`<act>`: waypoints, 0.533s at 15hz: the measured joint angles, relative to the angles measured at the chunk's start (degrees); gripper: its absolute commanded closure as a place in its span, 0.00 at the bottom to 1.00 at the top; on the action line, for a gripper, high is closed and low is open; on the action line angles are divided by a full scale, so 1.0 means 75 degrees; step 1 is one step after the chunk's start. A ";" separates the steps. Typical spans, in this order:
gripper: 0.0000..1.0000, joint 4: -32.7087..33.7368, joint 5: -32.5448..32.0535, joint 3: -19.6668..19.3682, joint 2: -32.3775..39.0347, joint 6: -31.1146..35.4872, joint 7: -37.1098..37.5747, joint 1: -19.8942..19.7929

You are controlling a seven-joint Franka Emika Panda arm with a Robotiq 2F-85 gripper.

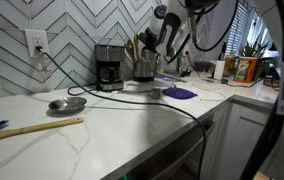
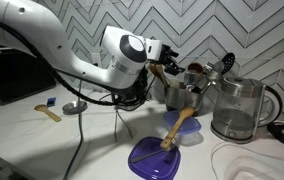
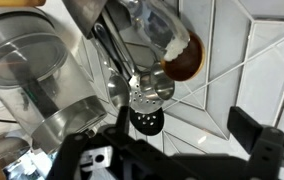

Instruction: Pick up the metallic cooking spoon from the blue lid and put it in the utensil holding bucket

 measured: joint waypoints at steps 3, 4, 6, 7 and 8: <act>0.00 -0.0337 -0.0262 0.0007 -0.0846 -0.1091 -0.0512 0.0298; 0.00 -0.0445 -0.0295 0.0030 -0.1129 -0.1468 -0.0746 0.0396; 0.00 -0.0699 -0.0299 0.0234 -0.1751 -0.2137 -0.1336 0.0527; 0.00 -0.0840 -0.0285 0.0382 -0.2092 -0.2441 -0.1662 0.0582; 0.00 -0.0964 -0.0279 0.0516 -0.2412 -0.2742 -0.1945 0.0641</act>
